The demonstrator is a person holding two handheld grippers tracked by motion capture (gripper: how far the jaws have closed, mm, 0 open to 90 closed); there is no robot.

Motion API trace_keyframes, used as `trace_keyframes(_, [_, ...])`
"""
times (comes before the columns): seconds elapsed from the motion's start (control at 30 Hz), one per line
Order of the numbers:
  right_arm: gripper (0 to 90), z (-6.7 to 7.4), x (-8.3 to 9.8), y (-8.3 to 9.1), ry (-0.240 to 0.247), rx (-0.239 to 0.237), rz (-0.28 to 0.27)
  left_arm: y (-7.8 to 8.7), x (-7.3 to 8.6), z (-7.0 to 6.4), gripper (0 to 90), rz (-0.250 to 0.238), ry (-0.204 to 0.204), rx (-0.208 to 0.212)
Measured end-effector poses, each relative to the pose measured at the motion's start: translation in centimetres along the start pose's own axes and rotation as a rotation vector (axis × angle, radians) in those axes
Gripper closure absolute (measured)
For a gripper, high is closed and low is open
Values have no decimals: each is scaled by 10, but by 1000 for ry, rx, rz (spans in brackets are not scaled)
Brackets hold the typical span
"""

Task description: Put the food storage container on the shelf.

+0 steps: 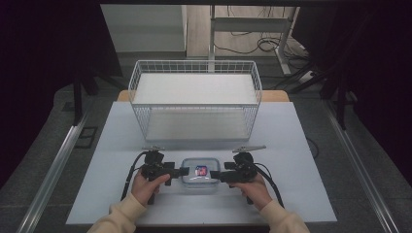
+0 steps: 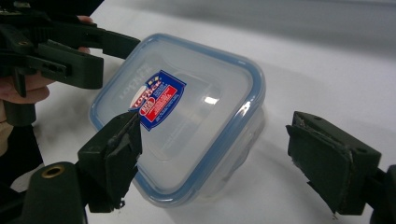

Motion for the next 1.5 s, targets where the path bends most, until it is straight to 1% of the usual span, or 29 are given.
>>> trace_keyframes(0.1, [177,1,2,-5,-4,-6,15,-3,1,1,174,19,14,13])
trace_keyframes(0.17, [177,2,3,-7,-11,-13,21,-3,2,2,175,22,23,24])
trace_keyframes(0.27, [183,3,4,-9,-34,-20,26,-5,2,2,177,31,36,34])
trace_keyframes(0.4, [194,3,5,-10,-56,-33,28,-8,3,2,181,49,56,61])
trace_keyframes(0.43, [195,4,5,-11,-61,-36,30,-9,3,2,181,48,71,71])
trace_keyframes(0.5, [199,4,6,-12,-67,-39,32,-11,4,2,185,54,82,84])
trace_keyframes(0.57, [205,4,6,-14,-75,-43,32,-12,4,1,201,59,78,87])
trace_keyframes(0.67, [224,4,6,-15,-85,-51,39,-14,5,0,246,77,83,114])
trace_keyframes(0.73, [244,4,6,-14,-93,-49,38,-14,6,-1,267,78,86,108])
trace_keyframes(0.77, [268,4,6,-13,-95,-45,35,-13,5,0,277,81,89,110])
trace_keyframes(0.83, [310,3,5,-10,-106,-46,30,-10,5,0,305,70,97,110])
trace_keyframes(0.9, [353,1,5,-8,-131,-50,24,-7,5,-1,362,56,89,100])
trace_keyframes(1.0, [416,-1,6,-4,-160,-68,11,-4,6,-3,395,47,83,97])
trace_keyframes(1.07, [435,-1,7,-2,-165,-69,0,-2,9,-3,419,21,109,111])
trace_keyframes(1.1, [443,0,7,-1,-162,-65,-3,-1,10,-2,429,14,115,119])
trace_keyframes(1.13, [454,2,7,0,-156,-60,-7,0,11,-3,444,15,111,122])
trace_keyframes(1.27, [475,7,9,5,-147,-51,-22,3,14,-12,452,3,64,80])
trace_keyframes(1.47, [485,13,12,8,-143,-29,-41,5,15,-15,455,-5,52,70])
trace_keyframes(1.5, [487,14,12,9,-134,-23,-47,5,15,-16,455,-5,49,68])
Point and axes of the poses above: each handheld gripper's, and its own axes: y roughly backward along the jaws, x roughly out of its underside, z roughly to its left, the point moved 2 cm from there along -y, roughly forward along the jaws, and after that the axes turned 3 degrees about x, right-handed, at the moved point
